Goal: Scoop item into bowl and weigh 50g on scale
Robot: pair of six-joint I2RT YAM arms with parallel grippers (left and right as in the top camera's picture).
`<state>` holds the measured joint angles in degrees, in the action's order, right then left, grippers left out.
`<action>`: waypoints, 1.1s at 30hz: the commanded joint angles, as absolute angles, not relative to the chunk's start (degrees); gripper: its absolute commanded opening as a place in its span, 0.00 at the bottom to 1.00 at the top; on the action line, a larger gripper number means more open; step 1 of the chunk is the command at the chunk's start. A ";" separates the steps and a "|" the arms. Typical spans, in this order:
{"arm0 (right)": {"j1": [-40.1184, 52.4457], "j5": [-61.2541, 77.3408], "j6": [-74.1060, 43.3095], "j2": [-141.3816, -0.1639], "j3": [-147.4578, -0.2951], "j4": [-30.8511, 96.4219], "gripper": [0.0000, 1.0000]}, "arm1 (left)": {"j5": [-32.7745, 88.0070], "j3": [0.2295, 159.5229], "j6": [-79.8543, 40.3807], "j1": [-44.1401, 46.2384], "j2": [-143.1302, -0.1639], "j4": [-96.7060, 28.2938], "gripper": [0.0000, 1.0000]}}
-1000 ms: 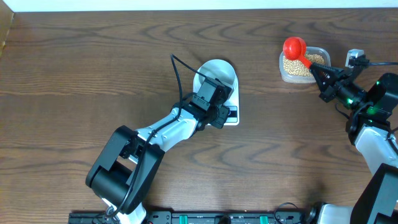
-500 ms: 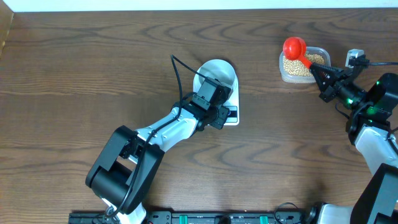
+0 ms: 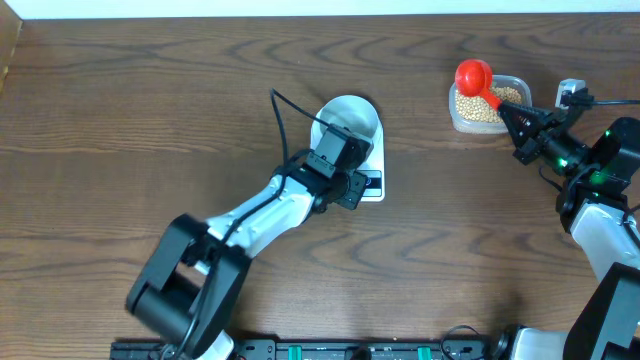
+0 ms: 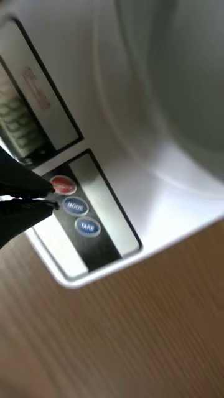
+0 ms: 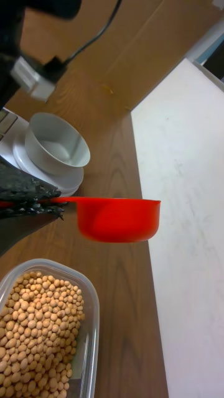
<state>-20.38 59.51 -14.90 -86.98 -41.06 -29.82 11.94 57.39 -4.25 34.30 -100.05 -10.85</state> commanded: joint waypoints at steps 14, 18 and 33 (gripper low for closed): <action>-20.14 58.76 -15.38 -87.35 -40.53 -30.61 0.01 | 4.27 57.04 -4.36 31.79 -90.15 -25.34 0.98; -20.14 58.74 -15.38 -87.35 -40.53 -30.63 0.01 | -2.83 57.01 -4.34 30.09 -89.97 -27.90 0.98; -20.14 57.30 -15.38 -87.35 -40.53 -30.61 0.01 | 5.61 57.56 20.86 25.69 -84.07 -39.05 0.98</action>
